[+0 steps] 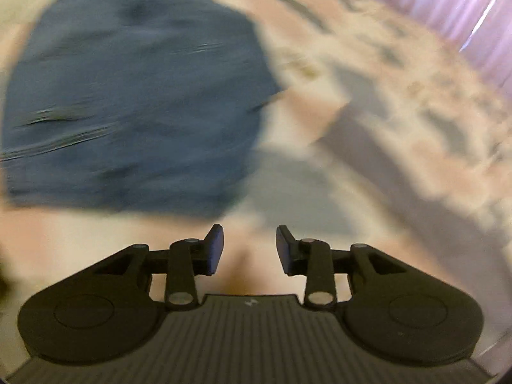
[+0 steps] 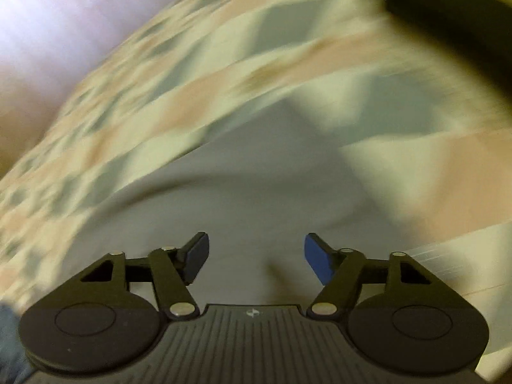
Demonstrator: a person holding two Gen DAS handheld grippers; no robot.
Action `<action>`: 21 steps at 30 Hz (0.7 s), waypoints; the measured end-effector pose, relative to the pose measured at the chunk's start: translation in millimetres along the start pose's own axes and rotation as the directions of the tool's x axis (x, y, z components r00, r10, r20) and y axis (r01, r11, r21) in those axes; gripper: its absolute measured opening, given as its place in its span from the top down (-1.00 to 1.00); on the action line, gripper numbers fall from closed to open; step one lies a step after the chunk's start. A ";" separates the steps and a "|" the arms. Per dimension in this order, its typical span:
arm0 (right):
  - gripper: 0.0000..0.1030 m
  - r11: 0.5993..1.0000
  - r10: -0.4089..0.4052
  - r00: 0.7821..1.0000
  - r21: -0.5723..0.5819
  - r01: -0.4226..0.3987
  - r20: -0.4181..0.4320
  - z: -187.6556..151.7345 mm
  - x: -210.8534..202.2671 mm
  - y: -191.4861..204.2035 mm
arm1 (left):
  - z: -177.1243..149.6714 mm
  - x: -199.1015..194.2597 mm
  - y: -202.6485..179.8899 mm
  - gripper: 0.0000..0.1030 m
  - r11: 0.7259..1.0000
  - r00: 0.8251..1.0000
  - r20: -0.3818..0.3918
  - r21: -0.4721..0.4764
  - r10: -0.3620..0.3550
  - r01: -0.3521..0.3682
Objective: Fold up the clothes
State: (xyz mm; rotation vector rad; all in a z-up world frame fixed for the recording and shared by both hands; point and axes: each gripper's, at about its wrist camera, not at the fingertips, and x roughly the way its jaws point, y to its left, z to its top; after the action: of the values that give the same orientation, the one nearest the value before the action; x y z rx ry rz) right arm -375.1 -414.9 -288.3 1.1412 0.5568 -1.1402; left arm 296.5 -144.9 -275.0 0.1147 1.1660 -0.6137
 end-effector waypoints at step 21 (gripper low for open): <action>0.97 0.827 0.400 0.913 0.461 -0.322 -0.080 -107.2 157.4 177.4 | 64.4 90.2 4.7 1.00 0.931 0.958 0.081 -0.229 -0.274 0.285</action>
State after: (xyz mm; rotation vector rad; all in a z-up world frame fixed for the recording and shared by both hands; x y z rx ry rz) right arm -135.4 -385.0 -385.2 1.6732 0.1922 -0.8532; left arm 374.6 -201.7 -329.6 -0.2753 1.2105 -0.7171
